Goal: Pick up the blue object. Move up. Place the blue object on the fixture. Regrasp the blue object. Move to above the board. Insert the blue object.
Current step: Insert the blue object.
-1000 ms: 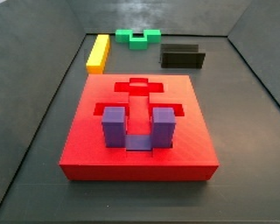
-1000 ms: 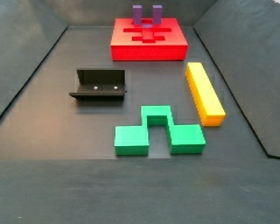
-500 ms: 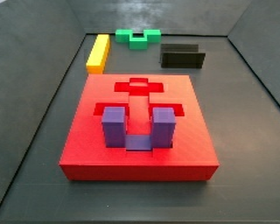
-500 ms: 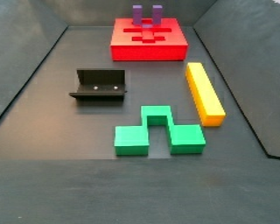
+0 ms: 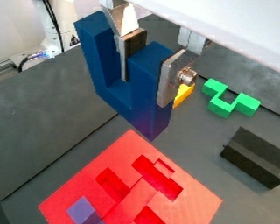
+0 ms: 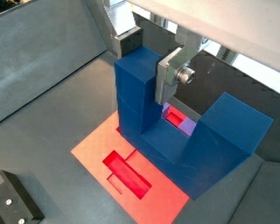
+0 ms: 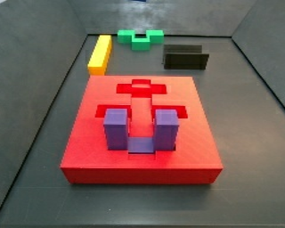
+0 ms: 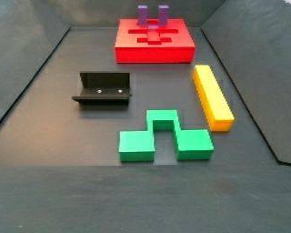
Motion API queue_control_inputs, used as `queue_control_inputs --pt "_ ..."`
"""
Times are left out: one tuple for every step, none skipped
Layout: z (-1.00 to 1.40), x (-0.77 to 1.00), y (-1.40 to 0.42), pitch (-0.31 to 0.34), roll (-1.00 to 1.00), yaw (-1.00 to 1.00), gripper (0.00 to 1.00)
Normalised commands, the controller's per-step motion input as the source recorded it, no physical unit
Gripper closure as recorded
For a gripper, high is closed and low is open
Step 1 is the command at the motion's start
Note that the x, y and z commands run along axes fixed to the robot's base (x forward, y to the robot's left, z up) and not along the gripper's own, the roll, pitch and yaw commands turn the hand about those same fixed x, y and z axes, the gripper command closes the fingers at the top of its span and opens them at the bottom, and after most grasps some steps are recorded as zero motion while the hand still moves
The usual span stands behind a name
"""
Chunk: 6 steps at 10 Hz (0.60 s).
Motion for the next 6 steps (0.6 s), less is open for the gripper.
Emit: queue_control_inputs --pt "-0.2 0.36 0.0 -0.064 -0.08 0.0 1.0" --pt "-0.32 0.63 0.0 -0.177 -0.28 0.0 1.0" --pt "-0.37 0.75 0.03 -0.25 -0.32 0.0 1.0" --pt "-0.36 0.77 0.03 -0.259 -0.32 0.0 1.0" --pt "-0.39 0.81 0.09 -0.264 -0.29 0.0 1.0" --pt "-0.43 0.89 0.19 -0.271 -0.24 0.0 1.0"
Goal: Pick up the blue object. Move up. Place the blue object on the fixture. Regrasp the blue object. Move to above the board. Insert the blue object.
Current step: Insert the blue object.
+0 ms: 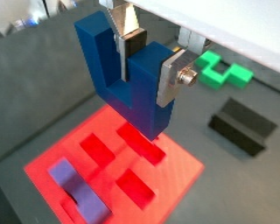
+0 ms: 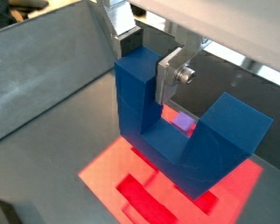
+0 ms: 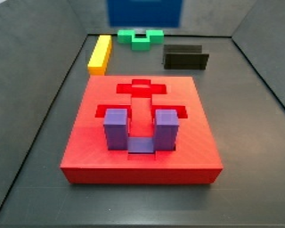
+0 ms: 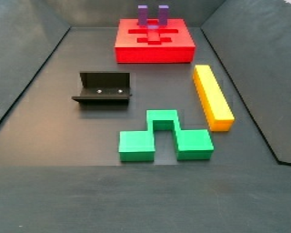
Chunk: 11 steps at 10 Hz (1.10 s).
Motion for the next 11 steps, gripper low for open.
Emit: queue_control_inputs --pt "-0.47 0.93 0.19 -0.26 -0.22 0.0 1.0" --pt "-0.62 0.86 0.17 -0.246 -0.11 0.0 1.0" --pt "-0.69 0.81 0.12 -0.186 0.01 0.0 1.0" --pt "-0.69 0.69 0.09 -0.129 0.15 0.0 1.0" --pt "-0.41 0.08 0.0 -0.031 0.08 0.0 1.0" --pt "-0.11 0.0 0.0 0.0 0.0 0.0 1.0" --pt "0.0 0.0 0.0 0.0 0.02 0.0 1.0" --pt "-0.21 0.08 0.0 0.0 0.07 0.0 1.0" --pt "-0.31 0.11 0.0 0.0 0.07 0.0 1.0" --pt "-0.34 0.24 0.0 0.0 0.1 0.0 1.0" --pt "-0.36 0.21 0.01 0.0 0.2 0.0 1.0"
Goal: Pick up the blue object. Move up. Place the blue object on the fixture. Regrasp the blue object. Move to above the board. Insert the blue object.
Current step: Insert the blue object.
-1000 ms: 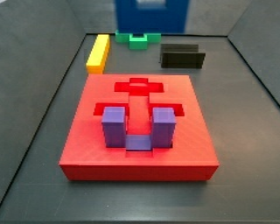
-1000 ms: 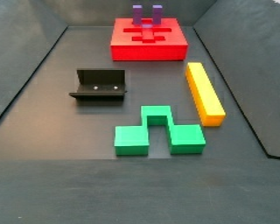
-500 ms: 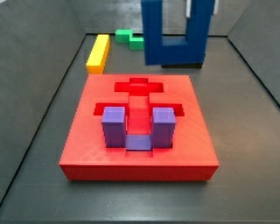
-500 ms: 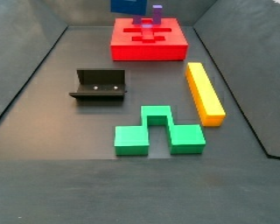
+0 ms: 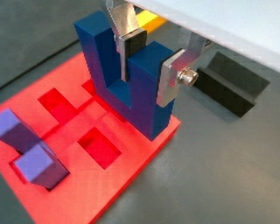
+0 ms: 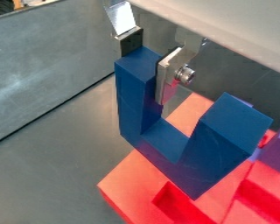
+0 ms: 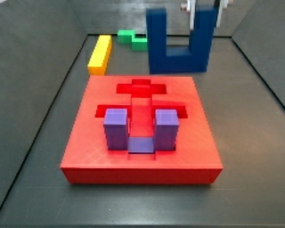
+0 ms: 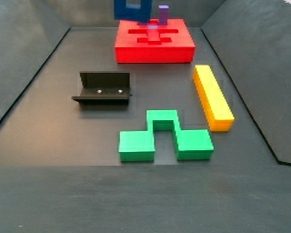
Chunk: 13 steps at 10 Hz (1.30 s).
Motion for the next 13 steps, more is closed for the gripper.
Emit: queue_control_inputs --pt "-0.32 0.13 0.01 0.019 0.36 0.0 1.0" --pt "-0.23 0.02 0.0 0.049 0.23 0.0 1.0" --pt "-0.27 0.0 0.05 0.041 0.01 0.0 1.0" --pt "-0.27 -0.02 0.1 0.06 0.0 0.0 1.0" --pt "-0.24 0.0 0.1 0.066 0.0 0.0 1.0" --pt "-0.24 0.0 0.1 0.054 0.04 0.0 1.0" --pt "-0.24 -0.19 0.15 0.047 0.0 -0.02 1.0" --pt "-0.16 -0.49 0.0 0.0 0.13 0.0 1.0" --pt "0.0 -0.65 -0.03 0.0 0.39 0.11 1.0" --pt "0.03 -0.5 -0.09 0.11 0.46 0.36 1.0" --pt "0.0 -0.24 0.0 0.144 0.31 0.49 1.0" --pt "0.0 -0.09 0.0 0.036 0.14 0.35 1.0" --pt "-0.09 0.0 0.0 0.0 0.0 0.13 1.0"
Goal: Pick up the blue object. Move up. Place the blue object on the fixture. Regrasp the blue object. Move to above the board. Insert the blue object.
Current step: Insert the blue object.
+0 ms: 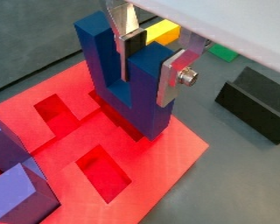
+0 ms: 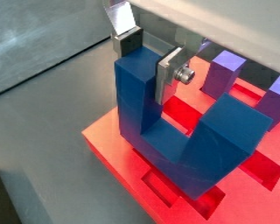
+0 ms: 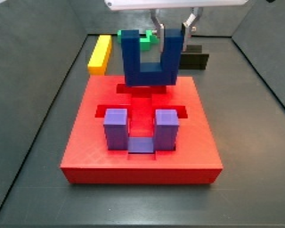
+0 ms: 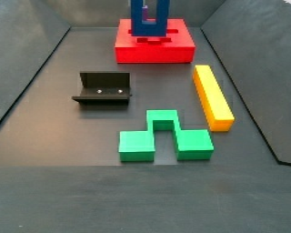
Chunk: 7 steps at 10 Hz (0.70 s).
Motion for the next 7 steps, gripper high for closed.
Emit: queue_control_inputs --pt "-0.16 0.0 0.0 0.0 0.0 0.03 1.0" --pt "-0.19 -0.09 0.0 0.0 0.0 -0.01 1.0" --pt "-0.13 -0.17 0.0 0.0 -0.05 -0.13 1.0" --pt "-0.02 -0.16 0.02 -0.001 -0.16 -0.14 1.0" --pt "0.03 -0.09 0.09 -0.036 -0.3 -0.09 1.0" --pt "0.06 -0.09 0.09 -0.059 -0.35 -0.06 1.0" --pt "0.01 -0.06 0.03 -0.089 -0.33 -0.01 1.0"
